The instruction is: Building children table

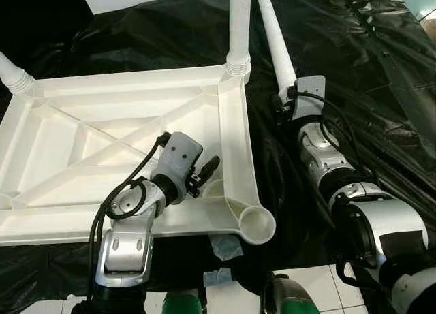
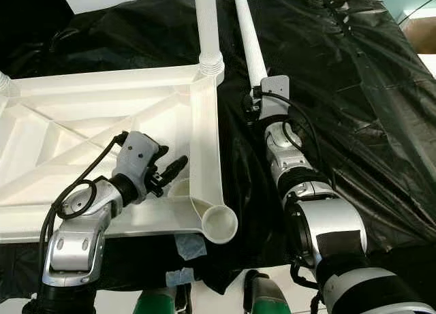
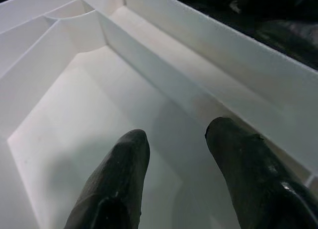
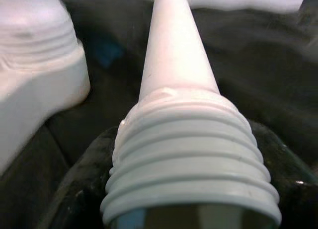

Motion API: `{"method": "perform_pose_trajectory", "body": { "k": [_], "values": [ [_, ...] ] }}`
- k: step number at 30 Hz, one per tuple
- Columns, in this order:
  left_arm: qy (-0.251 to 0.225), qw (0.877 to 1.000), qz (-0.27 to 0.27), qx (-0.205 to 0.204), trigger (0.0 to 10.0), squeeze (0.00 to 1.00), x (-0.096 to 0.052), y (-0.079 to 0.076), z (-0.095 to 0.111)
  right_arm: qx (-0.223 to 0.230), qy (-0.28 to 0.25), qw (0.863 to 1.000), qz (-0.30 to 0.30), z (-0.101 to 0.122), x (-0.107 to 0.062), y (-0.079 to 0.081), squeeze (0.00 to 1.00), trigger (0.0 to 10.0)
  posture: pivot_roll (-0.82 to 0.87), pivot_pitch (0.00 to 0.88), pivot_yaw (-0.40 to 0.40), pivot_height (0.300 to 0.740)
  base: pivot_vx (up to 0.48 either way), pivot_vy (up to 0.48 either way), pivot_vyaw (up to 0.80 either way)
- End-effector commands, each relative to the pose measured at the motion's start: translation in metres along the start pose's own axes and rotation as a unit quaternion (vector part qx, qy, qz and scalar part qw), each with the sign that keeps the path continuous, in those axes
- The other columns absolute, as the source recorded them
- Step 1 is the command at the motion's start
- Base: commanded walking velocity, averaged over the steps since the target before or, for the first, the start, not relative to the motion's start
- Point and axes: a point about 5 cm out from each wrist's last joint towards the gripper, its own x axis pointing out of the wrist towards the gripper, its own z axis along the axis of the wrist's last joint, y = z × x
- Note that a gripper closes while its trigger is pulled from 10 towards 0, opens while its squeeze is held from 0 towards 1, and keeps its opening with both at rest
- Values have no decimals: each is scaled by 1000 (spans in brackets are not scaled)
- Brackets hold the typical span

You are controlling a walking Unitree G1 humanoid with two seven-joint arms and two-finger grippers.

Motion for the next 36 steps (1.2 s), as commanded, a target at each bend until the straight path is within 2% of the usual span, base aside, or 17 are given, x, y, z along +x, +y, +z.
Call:
{"method": "perform_pose_trajectory", "body": {
  "k": [1, 3, 10, 12, 16, 18, 22, 28, 30, 34, 36],
  "values": [
    [-1, 994, 110, -9, 10000, 0, -2, 14, -3, -3, -31, 1000, -1, 6, -1, 0, 0, 10000, 163, 140, 36, 740, 0, 0, 0],
    [-18, 994, 104, -30, 10000, 0, 3, 21, 3, 2, -47, 999, 4, 6, -7, -4, 0, 10000, 147, 119, 33, 740, 0, 0, 0],
    [-29, 994, 100, -31, 10000, 0, 6, 29, 7, 18, -72, 997, 14, 3, -18, -3, 0, 10000, 138, 107, 31, 740, 0, 0, 0],
    [-28, 993, 108, -40, 10000, 0, 7, 36, 6, 23, -82, 996, 12, 2, -23, -1, 0, 10000, 127, 104, 38, 740, 0, 0, 0],
    [-30, 992, 115, -50, 10000, 0, 7, 38, 6, 24, -87, 996, 11, 2, -26, 0, 0, 10000, 119, 100, 42, 740, 0, 0, 0],
    [-54, 987, 138, -57, 10000, 0, 5, 46, 11, 11, -120, 993, 3, 11, -30, 0, 0, 10000, 116, 91, 42, 740, 0, 0, 0],
    [-71, 984, 151, -68, 10000, 0, 4, 50, 14, -3, -152, 988, 1, 23, -34, -3, 0, 10000, 123, 87, 34, 740, 0, 0, 0],
    [-74, 983, 155, -69, 10000, 0, 5, 52, 15, -13, -167, 986, 3, 29, -34, -5, 0, 10000, 123, 84, 26, 740, 0, 0, 0],
    [-80, 980, 167, -70, 10000, 0, 7, 57, 18, -32, -212, 977, 18, 48, -34, -9, 0, 10000, 115, 68, 26, 740, 0, 0, 0],
    [-82, 979, 171, -71, 10000, 0, 9, 59, 19, -38, -230, 972, 25, 55, -34, -10, 0, 10000, 116, 64, 25, 740, 0, 0, 0],
    [-98, 979, 167, -66, 10000, 0, 9, 65, 27, -55, -273, 960, 37, 73, -35, -10, 0, 10000, 108, 58, 23, 740, 0, 0, 0]
  ]
}}
